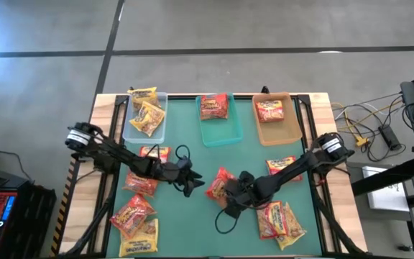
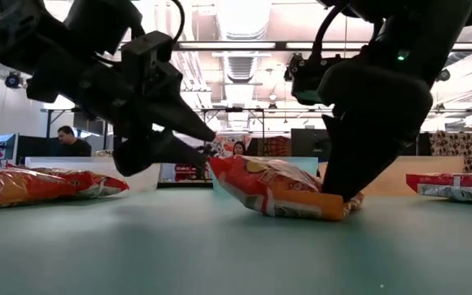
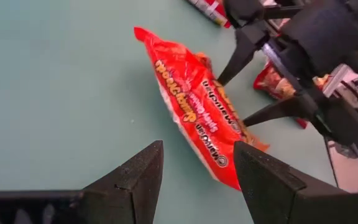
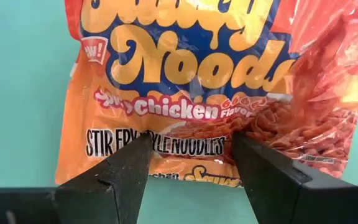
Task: Sort Maruchan noodles
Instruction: Put the red noodle pack into the green bin
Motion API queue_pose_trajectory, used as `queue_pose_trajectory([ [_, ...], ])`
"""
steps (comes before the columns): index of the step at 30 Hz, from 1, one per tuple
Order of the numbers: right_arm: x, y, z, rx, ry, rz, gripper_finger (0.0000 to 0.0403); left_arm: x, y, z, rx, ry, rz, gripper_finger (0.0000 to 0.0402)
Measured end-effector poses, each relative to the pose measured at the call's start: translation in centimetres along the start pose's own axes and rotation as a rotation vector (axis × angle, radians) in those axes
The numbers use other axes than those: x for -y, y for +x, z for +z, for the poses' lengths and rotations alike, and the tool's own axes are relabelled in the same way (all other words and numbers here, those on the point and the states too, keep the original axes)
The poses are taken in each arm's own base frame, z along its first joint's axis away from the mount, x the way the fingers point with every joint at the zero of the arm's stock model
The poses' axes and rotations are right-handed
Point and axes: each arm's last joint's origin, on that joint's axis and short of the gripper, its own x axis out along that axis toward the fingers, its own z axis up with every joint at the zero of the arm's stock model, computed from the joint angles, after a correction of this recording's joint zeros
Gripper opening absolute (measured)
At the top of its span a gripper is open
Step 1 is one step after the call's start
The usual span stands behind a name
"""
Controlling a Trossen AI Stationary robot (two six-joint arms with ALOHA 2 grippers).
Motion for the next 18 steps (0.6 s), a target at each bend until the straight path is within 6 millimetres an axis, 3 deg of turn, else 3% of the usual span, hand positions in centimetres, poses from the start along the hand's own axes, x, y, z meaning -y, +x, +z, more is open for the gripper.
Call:
queue_pose_trajectory([
  [18,-1.1,0.1,3.1,0.121,-0.146,0.003,0.0224,-0.4,0.6,-0.4,-0.03,-0.105,0.052,0.0178],
])
